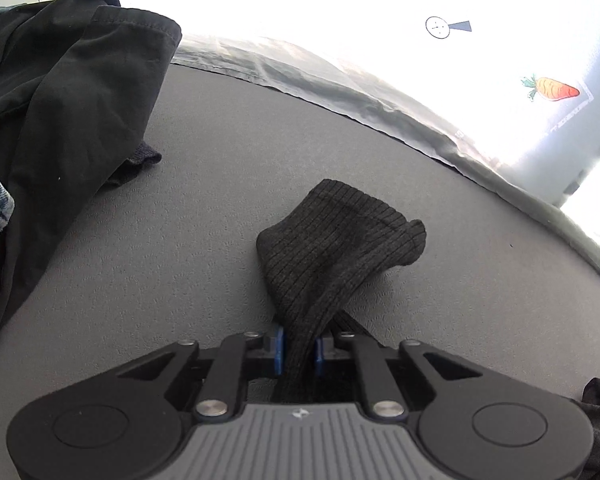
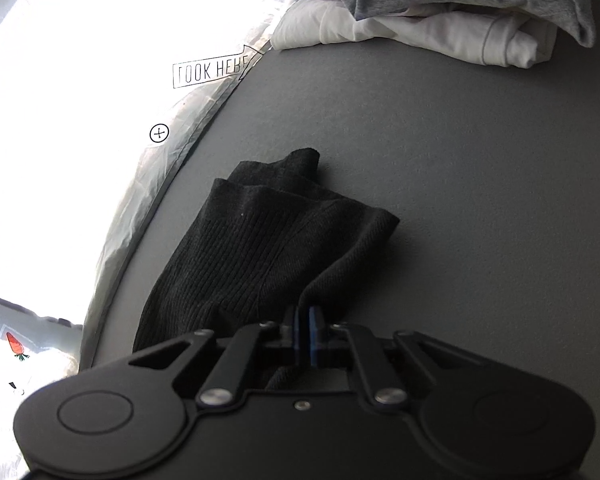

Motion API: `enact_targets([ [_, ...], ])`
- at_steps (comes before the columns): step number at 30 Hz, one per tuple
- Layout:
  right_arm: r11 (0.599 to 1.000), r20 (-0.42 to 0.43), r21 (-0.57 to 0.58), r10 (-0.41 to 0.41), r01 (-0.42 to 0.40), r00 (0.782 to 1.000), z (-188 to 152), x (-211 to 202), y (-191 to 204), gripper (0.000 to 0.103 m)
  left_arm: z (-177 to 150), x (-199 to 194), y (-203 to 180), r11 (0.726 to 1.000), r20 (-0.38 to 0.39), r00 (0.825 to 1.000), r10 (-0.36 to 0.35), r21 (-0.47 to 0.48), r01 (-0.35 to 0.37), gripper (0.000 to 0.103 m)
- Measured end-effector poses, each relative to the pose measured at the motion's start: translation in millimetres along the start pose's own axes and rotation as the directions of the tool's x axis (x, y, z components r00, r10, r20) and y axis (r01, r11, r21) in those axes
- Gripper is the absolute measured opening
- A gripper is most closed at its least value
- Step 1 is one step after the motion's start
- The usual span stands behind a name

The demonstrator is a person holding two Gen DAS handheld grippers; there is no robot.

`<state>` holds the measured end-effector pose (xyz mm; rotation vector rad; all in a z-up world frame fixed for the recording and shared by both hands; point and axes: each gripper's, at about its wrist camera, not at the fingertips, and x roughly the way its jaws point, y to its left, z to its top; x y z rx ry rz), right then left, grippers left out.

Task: Fold clothes

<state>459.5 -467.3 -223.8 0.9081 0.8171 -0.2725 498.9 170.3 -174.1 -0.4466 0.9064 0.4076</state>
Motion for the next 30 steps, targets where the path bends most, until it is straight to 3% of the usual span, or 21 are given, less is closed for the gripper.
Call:
enact_targets([
  [6,0.98,0.105,-0.13,0.167,-0.153,0.98,53.5,-6.4,68.4,0.004,38.3,-11.7,-4.8,0.994,0.098,0.993,-0.07,-0.076,0.077,0.009],
  [12,0.911,0.152,-0.295,0.342,-0.288,0.927,95.2,16.6,169.2,0.004,101.3,-25.7,-17.5,0.981,0.251,0.958,-0.138,-0.101,0.168,0.009],
  [15,0.875,0.18,-0.347,0.414,-0.336,0.892,99.9,18.8,204.5,0.006,120.1,-30.6,-14.4,0.976,0.331,0.938,-0.099,-0.149,0.156,0.01],
  [16,0.88,0.176,-0.352,0.398,-0.32,0.9,97.4,20.4,206.5,0.014,124.2,-30.2,-11.7,0.975,0.344,0.936,-0.073,-0.172,0.139,0.01],
  [17,0.884,0.173,-0.356,0.381,-0.303,0.908,94.9,22.0,208.5,0.029,125.8,-27.1,-8.1,0.974,0.329,0.943,-0.052,-0.19,0.12,0.012],
  [18,0.888,0.168,-0.361,0.363,-0.285,0.916,92.1,23.8,209.6,0.034,125.8,-23.5,-4.2,0.973,0.31,0.95,-0.037,-0.207,0.105,0.014],
  [20,0.896,0.15,-0.376,0.309,-0.235,0.939,80.9,30.5,197.4,0.035,113.5,-15.6,5.2,0.97,0.251,0.967,-0.042,-0.222,0.099,0.017],
  [24,0.921,0.12,-0.385,0.115,-0.061,0.986,52.4,37.0,143.2,0.035,66.6,-13.7,20.4,0.987,0.15,0.989,-0.016,-0.158,0.04,0.024],
  [27,0.925,0.11,-0.374,-0.021,0.061,0.994,36.3,37.4,103.1,0.035,29.4,-19.5,30.7,0.993,0.075,0.997,-0.013,-0.119,0.022,0.032],
  [30,0.937,0.074,-0.329,-0.097,0.116,0.993,26.2,36.4,68.5,0.034,0.6,-26.8,35.1,0.997,0.018,1.0,-0.006,-0.082,0.008,0.04],
])
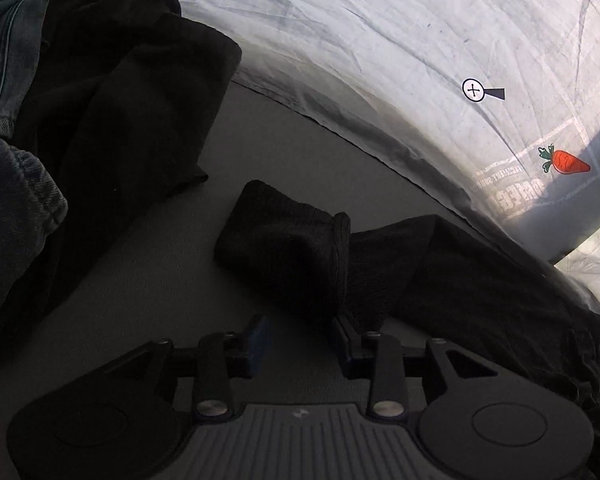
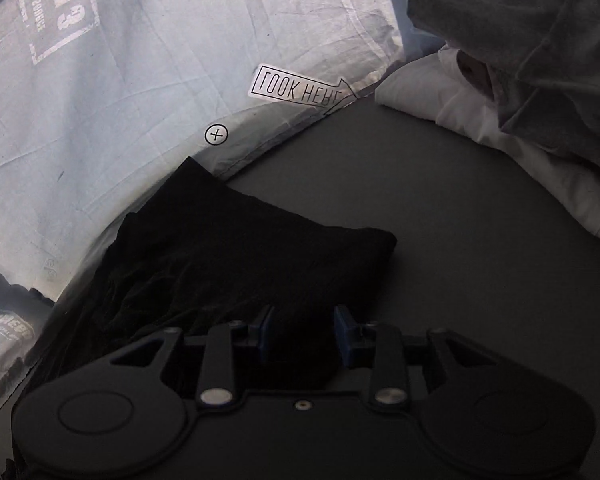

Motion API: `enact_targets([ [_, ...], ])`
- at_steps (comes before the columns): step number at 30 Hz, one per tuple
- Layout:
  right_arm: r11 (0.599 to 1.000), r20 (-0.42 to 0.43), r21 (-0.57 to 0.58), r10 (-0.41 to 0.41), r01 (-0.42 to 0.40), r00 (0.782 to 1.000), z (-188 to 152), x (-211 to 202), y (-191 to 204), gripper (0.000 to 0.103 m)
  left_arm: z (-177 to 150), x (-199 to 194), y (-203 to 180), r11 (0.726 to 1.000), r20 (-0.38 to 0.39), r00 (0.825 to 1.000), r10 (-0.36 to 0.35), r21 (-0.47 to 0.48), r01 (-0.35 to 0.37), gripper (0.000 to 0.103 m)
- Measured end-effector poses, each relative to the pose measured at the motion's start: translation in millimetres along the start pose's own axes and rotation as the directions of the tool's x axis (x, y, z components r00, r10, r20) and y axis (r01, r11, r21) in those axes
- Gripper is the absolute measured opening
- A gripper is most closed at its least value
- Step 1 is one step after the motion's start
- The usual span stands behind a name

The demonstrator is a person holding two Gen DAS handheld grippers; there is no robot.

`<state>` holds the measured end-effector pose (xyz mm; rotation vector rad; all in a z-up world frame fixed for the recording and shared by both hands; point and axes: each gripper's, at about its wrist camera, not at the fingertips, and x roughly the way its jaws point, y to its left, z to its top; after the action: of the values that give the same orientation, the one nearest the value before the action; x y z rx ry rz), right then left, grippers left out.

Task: Fold clothes

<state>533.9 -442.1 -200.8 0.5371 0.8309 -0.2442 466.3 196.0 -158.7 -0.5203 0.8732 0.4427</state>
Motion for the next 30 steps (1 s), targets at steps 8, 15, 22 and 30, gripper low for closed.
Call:
enact_targets([
  [8,0.998,-0.025,0.059,-0.02,0.021,0.999,-18.3,3.0,-31.7,0.033,-41.8,-23.7,-5.6,0.995,-0.037,0.999,0.006,0.097,-0.003,0.063],
  [15,0.998,0.019,0.021,-0.06,0.06,0.998,-7.5,13.4,-25.5,0.034,-60.5,-25.2,-4.4,0.993,-0.101,0.995,0.01,0.12,0.003,0.069],
  [22,0.997,0.036,-0.003,-0.072,0.073,0.997,-0.6,25.6,-15.5,0.036,-76.4,-20.8,-8.0,0.989,-0.14,0.99,0.035,0.147,-0.015,0.073],
  [30,0.997,0.045,0.017,-0.071,0.071,0.996,7.6,37.1,-12.2,0.04,-91.9,-16.3,-23.3,0.96,-0.114,0.99,0.078,0.277,-0.044,0.086],
])
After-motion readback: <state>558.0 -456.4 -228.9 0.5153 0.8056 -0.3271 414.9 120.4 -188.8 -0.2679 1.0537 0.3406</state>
